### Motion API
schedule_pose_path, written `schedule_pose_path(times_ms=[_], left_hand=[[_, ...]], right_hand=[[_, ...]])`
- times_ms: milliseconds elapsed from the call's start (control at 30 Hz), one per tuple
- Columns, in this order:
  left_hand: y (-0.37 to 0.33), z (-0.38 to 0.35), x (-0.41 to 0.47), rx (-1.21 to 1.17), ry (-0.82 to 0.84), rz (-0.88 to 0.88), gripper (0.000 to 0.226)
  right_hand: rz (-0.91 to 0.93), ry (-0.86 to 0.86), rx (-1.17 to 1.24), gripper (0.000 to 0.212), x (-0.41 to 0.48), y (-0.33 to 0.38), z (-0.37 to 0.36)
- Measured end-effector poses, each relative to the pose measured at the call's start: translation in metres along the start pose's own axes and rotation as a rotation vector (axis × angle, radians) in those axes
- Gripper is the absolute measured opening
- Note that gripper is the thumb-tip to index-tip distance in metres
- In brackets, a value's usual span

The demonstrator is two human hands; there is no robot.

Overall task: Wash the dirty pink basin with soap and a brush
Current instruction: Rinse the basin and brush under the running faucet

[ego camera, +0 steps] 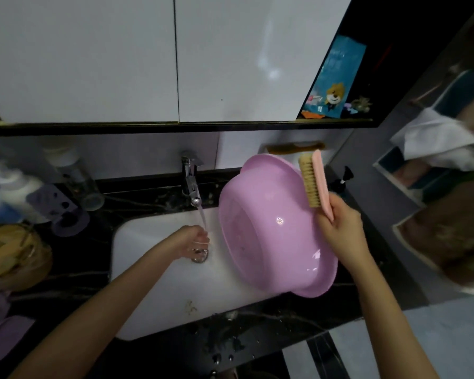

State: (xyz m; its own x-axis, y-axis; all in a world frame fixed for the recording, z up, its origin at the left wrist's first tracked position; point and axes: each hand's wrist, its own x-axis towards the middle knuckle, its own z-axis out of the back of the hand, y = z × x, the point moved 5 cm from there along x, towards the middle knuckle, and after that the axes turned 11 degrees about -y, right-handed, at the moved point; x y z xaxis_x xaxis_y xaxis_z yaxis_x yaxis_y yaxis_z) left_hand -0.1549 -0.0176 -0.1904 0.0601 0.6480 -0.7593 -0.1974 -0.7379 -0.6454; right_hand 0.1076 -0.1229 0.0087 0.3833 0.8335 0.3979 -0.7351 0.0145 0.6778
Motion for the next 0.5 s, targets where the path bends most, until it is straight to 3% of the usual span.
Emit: schedule_pose_path(times_ms=[167,400,500], left_hand=[[-0.037,0.013,-0.039,-0.029,0.142,-0.061,0.040],[-0.044,0.032,-0.071,-0.060,0.348,0.182,0.098],[-0.029,0.019,-0.079,-0.180,0.419,0.260,0.107]], right_hand=[[0.175,0.189,-0.011,0.024,0.030,0.032,0.006],[0.327,0.544,0.040,0.044,0.030,0.075,0.002],[0.420,0.671,0.023,0.049,0.022,0.083,0.003]])
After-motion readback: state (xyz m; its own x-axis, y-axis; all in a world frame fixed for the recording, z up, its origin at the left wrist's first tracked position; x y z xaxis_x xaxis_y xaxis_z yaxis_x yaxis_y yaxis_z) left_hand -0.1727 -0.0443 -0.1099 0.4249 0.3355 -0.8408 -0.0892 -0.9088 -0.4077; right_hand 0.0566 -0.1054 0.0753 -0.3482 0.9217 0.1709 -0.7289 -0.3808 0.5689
